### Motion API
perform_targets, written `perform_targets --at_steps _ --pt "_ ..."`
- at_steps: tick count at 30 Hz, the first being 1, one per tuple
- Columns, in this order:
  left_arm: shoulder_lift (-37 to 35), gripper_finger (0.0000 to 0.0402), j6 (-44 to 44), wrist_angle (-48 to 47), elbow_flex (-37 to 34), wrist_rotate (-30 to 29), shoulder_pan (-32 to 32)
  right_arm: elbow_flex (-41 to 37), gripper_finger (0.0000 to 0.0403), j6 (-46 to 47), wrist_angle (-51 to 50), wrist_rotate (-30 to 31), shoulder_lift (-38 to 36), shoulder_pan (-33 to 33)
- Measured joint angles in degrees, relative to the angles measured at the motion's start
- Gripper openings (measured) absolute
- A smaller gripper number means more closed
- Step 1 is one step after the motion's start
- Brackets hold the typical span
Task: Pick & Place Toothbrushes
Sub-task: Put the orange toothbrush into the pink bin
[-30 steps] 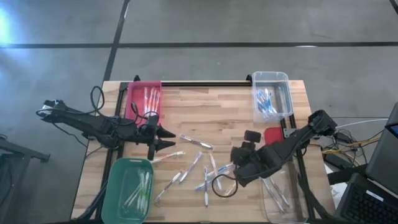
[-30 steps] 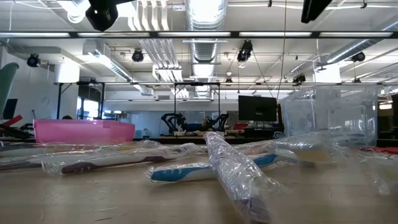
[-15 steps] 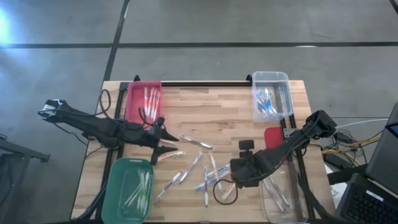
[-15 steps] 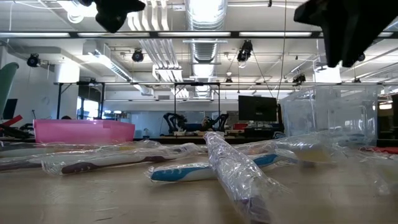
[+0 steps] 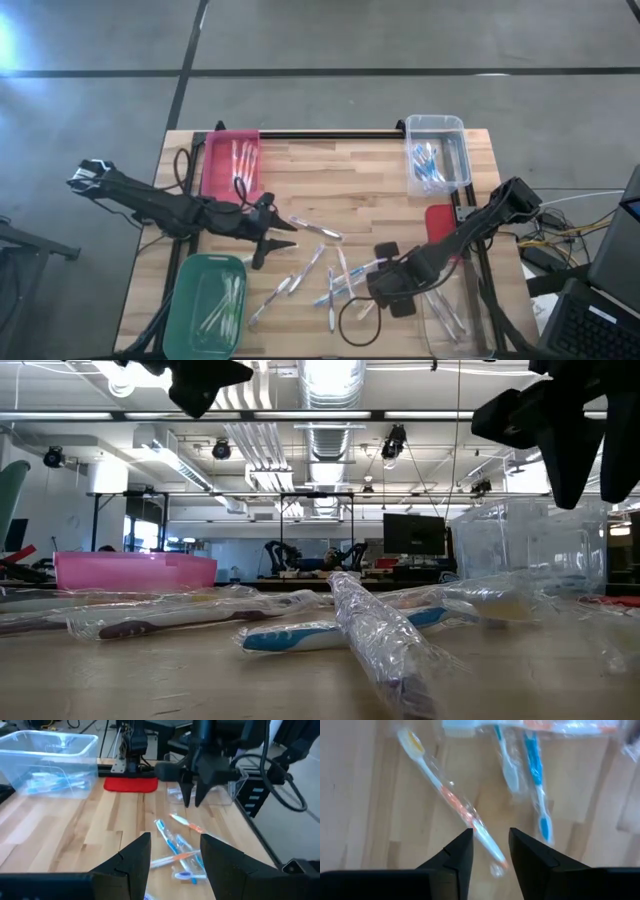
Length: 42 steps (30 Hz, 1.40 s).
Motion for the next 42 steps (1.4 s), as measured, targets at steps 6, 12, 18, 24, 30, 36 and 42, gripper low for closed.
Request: perform_targets --at_steps 6,12,18,24,30,36,42 --pt "-0.04 0.0177 -4.35 0.35 0.00 0.61 0.00 -2.19 0.0151 -0.26 4.36 -0.35 0.01 0.01" --pt "0.08 0.0177 -4.60 0.29 0.00 0.55 0.00 -5.21 0.0171 -0.26 9.31 -0.95 0.01 0.16" --pt "0.08 0.0177 -4.62 0.25 0.00 0.52 0.00 -9.09 0.0178 -1.11 14.18 -1.42 0.03 0.14" --pt "0.08 0.0177 -4.65 0.25 0.00 0.46 0.00 -10.60 0.0163 -2.09 17.31 -2.12 1.34 0.16" --pt "0.08 0.0177 -4.67 0.25 0.00 0.44 0.00 -7.28 0.0142 -3.41 16.69 -4.87 6.68 0.23" --pt "0.08 0.0177 -4.69 -0.02 0.00 0.44 0.00 -4.93 0.0120 -3.72 16.78 -5.31 10.43 0.25" --pt "0.08 0.0177 -4.69 0.01 0.00 0.44 0.00 -3.42 0.0094 -5.70 15.71 -8.33 14.17 0.16"
